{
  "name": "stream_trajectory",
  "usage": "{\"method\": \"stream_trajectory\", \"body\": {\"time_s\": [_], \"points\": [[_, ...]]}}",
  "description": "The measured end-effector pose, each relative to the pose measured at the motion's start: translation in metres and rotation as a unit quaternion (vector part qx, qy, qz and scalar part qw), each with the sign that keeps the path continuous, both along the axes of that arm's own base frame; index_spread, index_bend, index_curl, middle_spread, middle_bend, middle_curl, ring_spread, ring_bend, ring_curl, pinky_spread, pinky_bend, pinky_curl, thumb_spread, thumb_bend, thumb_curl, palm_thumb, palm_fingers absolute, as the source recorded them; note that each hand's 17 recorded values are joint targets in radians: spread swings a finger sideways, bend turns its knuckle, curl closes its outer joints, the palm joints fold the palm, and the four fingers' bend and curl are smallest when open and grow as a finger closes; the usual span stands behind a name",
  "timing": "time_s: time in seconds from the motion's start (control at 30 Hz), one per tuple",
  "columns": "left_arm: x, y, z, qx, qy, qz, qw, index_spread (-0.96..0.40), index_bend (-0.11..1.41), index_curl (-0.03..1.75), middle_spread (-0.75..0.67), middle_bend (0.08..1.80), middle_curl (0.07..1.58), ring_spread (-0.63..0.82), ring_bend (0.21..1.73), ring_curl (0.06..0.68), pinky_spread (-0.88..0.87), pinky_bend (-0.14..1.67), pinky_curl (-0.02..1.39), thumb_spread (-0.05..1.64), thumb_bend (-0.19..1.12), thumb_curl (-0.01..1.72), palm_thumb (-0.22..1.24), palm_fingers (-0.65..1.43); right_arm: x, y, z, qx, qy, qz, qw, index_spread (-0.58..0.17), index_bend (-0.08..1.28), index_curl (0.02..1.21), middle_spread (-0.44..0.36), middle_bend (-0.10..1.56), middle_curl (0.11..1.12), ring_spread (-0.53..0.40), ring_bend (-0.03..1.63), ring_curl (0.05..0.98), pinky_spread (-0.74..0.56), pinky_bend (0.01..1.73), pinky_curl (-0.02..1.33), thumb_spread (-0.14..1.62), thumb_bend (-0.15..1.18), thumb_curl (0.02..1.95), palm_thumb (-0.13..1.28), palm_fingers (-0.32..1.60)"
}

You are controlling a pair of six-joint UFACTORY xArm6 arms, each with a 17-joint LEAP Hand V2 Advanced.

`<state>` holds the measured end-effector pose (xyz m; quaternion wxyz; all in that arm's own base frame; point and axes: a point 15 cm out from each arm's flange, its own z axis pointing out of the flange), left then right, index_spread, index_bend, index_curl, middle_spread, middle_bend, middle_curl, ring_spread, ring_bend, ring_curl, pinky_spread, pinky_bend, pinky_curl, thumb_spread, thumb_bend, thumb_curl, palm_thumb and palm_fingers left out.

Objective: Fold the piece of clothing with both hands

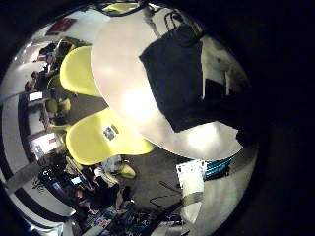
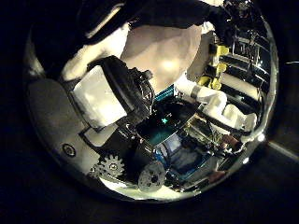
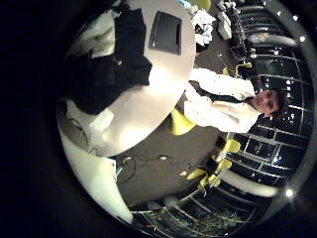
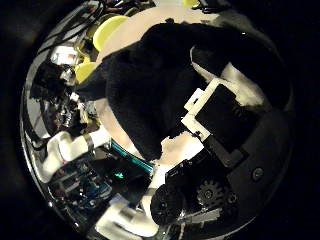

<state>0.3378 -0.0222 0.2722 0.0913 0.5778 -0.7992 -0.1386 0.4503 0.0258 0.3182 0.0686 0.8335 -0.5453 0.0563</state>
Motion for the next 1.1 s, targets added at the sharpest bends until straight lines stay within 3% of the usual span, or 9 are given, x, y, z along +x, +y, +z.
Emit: {"method": "stream_trajectory", "body": {"time_s": [0.27,0.43,0.53,0.57,0.6,0.67,0.77,0.87,1.1], "points": [[0.069,0.022,-0.052,-0.001,0.025,0.048,0.9986,-0.57,0.20,1.45,-0.65,0.82,1.10,-0.50,1.16,0.537,-0.78,0.65,0.79,1.35,-0.01,0.30,0.54,0.91,0.099,0.038,-0.051,-0.004,0.029,0.007,1.000,-0.350,1.02,0.92,-0.179,1.30,0.91,-0.259,1.42,0.760,-0.19,1.32,0.88,1.02,-0.01,0.81,1.03,0.87],[0.100,0.040,-0.089,-0.005,0.016,0.083,0.9964,-0.56,0.19,1.45,-0.64,0.83,1.10,-0.51,1.17,0.541,-0.78,0.63,0.81,1.36,-0.01,0.30,0.54,0.88,0.119,0.049,-0.095,-0.008,0.043,-0.010,0.999,-0.353,1.02,0.93,-0.180,1.29,0.91,-0.260,1.42,0.770,-0.20,1.31,0.93,1.05,-0.03,0.79,0.97,0.82],[0.116,0.048,-0.102,-0.015,0.001,0.106,0.9943,-0.56,0.19,1.43,-0.64,0.82,1.09,-0.50,1.10,0.540,-0.76,0.59,0.83,1.32,-0.03,0.30,0.49,0.72,0.140,0.053,-0.101,0.001,0.009,-0.017,1.000,-0.361,0.92,0.91,-0.186,1.25,0.88,-0.255,1.40,0.748,-0.24,1.30,0.91,1.10,-0.03,0.74,0.92,0.80],[0.122,0.050,-0.103,-0.021,-0.007,0.114,0.9932,-0.55,0.19,1.41,-0.62,0.77,1.08,-0.49,1.06,0.535,-0.74,0.58,0.84,1.31,-0.03,0.30,0.47,0.59,0.146,0.051,-0.102,0.004,-0.002,-0.023,1.000,-0.369,0.73,0.88,-0.193,1.20,0.86,-0.260,1.42,0.739,-0.28,1.29,0.89,1.13,-0.04,0.70,0.87,0.66],[0.127,0.052,-0.103,-0.027,-0.016,0.121,0.9921,-0.54,0.17,1.38,-0.60,0.71,1.07,-0.47,1.03,0.537,-0.72,0.58,0.85,1.29,-0.03,0.29,0.44,0.47,0.152,0.049,-0.103,0.007,-0.011,-0.027,1.000,-0.370,0.69,0.87,-0.194,1.19,0.85,-0.260,1.42,0.735,-0.30,1.29,0.88,1.13,-0.04,0.69,0.86,0.64],[0.137,0.056,-0.101,-0.038,-0.037,0.135,0.9894,-0.51,0.14,1.32,-0.55,0.58,1.03,-0.43,1.03,0.529,-0.67,0.57,0.86,1.27,-0.03,0.29,0.42,0.32,0.163,0.046,-0.101,0.014,-0.032,-0.032,0.999,-0.384,0.46,0.79,-0.198,0.99,0.79,-0.277,1.41,0.716,-0.34,1.27,0.85,1.17,-0.04,0.65,0.80,0.26],[0.156,0.061,-0.093,-0.049,-0.081,0.149,0.9843,-0.45,0.14,1.22,-0.45,0.44,0.97,-0.37,1.01,0.508,-0.59,0.58,0.87,1.26,-0.02,0.29,0.40,0.21,0.189,0.033,-0.089,0.036,-0.083,-0.050,0.995,-0.424,0.38,0.67,-0.197,0.78,0.69,-0.252,1.28,0.637,-0.26,1.15,0.79,1.23,-0.02,0.59,0.76,0.06],[0.168,0.064,-0.077,-0.056,-0.117,0.162,0.9783,-0.38,0.14,1.12,-0.33,0.32,0.91,-0.28,0.98,0.495,-0.49,0.56,0.87,1.24,-0.02,0.29,0.39,0.13,0.205,0.008,-0.061,0.070,-0.125,-0.082,0.986,-0.430,0.35,0.61,-0.212,0.68,0.62,-0.219,1.20,0.583,-0.16,1.10,0.75,1.26,-0.02,0.55,0.74,0.07],[0.161,0.063,-0.036,-0.058,-0.158,0.159,0.9728,-0.22,0.16,0.93,-0.10,0.21,0.77,-0.14,0.92,0.456,-0.27,0.49,0.85,1.23,-0.02,0.29,0.37,0.09,0.202,-0.033,0.005,0.086,-0.174,-0.113,0.974,-0.415,0.26,0.51,-0.252,0.60,0.53,-0.165,1.13,0.506,0.01,1.00,0.68,1.29,-0.02,0.47,0.68,0.19]]}}
